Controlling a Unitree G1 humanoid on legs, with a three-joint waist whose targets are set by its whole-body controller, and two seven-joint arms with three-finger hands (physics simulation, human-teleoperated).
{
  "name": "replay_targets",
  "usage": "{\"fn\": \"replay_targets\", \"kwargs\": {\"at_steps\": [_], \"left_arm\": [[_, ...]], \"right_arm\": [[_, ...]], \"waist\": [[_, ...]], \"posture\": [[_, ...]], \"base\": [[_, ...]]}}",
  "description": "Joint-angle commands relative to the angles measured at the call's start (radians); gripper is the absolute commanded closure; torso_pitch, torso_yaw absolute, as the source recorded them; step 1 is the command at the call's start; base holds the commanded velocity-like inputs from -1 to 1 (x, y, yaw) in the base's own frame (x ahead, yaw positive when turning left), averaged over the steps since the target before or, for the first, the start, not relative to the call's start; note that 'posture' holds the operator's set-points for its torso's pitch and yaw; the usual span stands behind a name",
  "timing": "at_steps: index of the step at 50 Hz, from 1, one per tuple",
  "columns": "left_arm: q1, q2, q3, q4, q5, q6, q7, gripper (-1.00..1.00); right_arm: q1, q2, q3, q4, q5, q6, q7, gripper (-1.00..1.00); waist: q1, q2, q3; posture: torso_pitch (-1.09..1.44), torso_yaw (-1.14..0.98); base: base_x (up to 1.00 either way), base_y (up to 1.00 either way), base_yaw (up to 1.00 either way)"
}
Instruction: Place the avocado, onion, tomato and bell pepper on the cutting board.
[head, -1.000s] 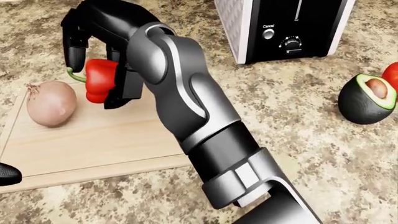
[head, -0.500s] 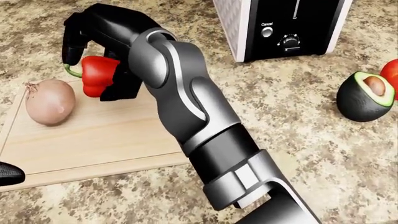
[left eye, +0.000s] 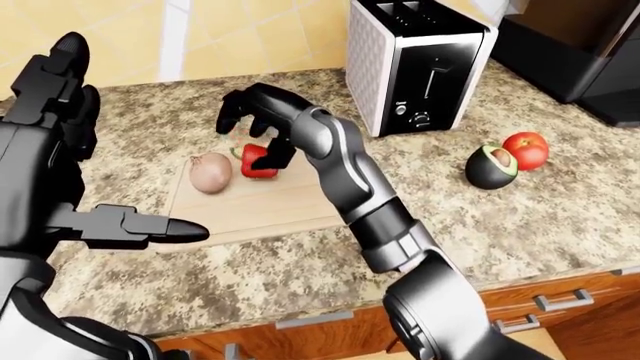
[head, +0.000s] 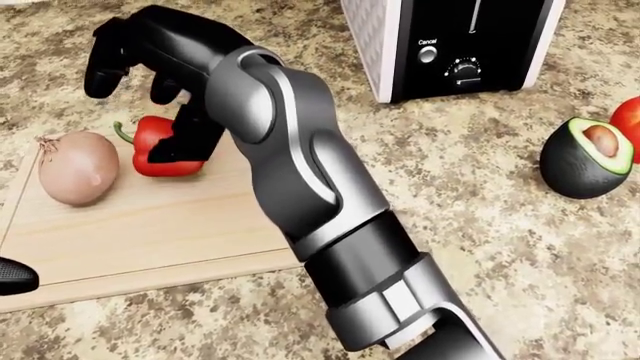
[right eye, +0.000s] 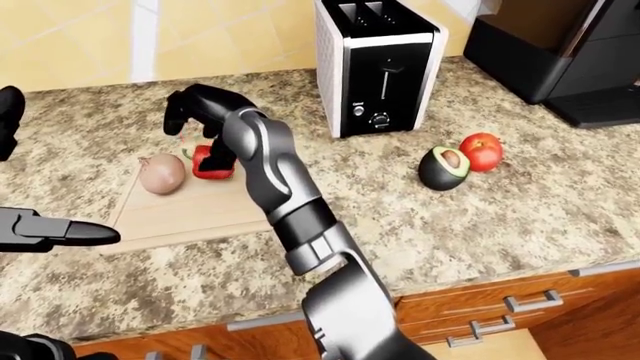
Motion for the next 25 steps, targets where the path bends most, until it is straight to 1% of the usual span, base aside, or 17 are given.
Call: {"fn": "replay_targets", "kwargs": {"at_steps": [1,3,8,13,16,19,22,25], "left_arm": [[-0.020,0.012,0.003,-0.011,0.003,-0.017,0.011,-1.00],[-0.020,0.010,0.002,-0.011,0.003,-0.018,0.012,-1.00],[-0.023,0.009,0.002,-0.011,0.014,-0.020,0.002,-1.00],[-0.021,0.006,0.000,-0.011,0.015,-0.022,0.005,-1.00],[-0.018,0.006,0.004,-0.011,0.012,-0.025,0.007,-1.00],[-0.006,-0.004,0.000,-0.011,-0.003,-0.029,0.031,-1.00],[-0.002,0.006,-0.009,-0.011,-0.026,-0.020,0.056,-1.00],[-0.009,0.028,-0.026,-0.011,-0.049,0.008,0.083,-1.00]], "right_arm": [[-0.035,-0.001,-0.007,-0.042,0.000,-0.010,-0.011,-0.19],[-0.028,0.001,-0.005,-0.053,-0.003,-0.004,-0.005,-0.28],[-0.024,-0.002,-0.009,-0.077,-0.007,0.009,0.002,-0.28],[-0.052,-0.041,-0.036,-0.070,0.021,0.009,-0.014,-0.27],[-0.008,-0.065,-0.032,-0.182,0.012,0.055,0.024,-0.27],[0.038,-0.090,-0.036,-0.286,0.004,0.093,0.058,-0.29],[0.056,-0.112,-0.046,-0.337,0.003,0.113,0.071,-0.30],[0.071,-0.128,-0.049,-0.384,0.002,0.132,0.086,-0.36]], "waist": [[0.000,0.009,-0.026],[0.000,0.009,-0.026],[-0.001,0.009,-0.025],[0.000,0.008,-0.025],[0.002,0.005,-0.023],[0.004,0.001,-0.022],[0.004,0.000,-0.023],[0.003,-0.001,-0.024]], "posture": [[0.00,0.00],[0.00,0.00],[0.00,0.00],[0.00,0.00],[0.00,0.00],[0.00,0.00],[0.00,0.00],[0.00,0.00]], "base": [[0.00,0.00,0.00],[0.00,0.00,0.00],[0.00,0.00,0.00],[0.00,0.00,0.00],[0.00,0.00,0.00],[0.00,0.00,0.00],[0.00,0.00,0.00],[0.00,0.00,0.00]]}}
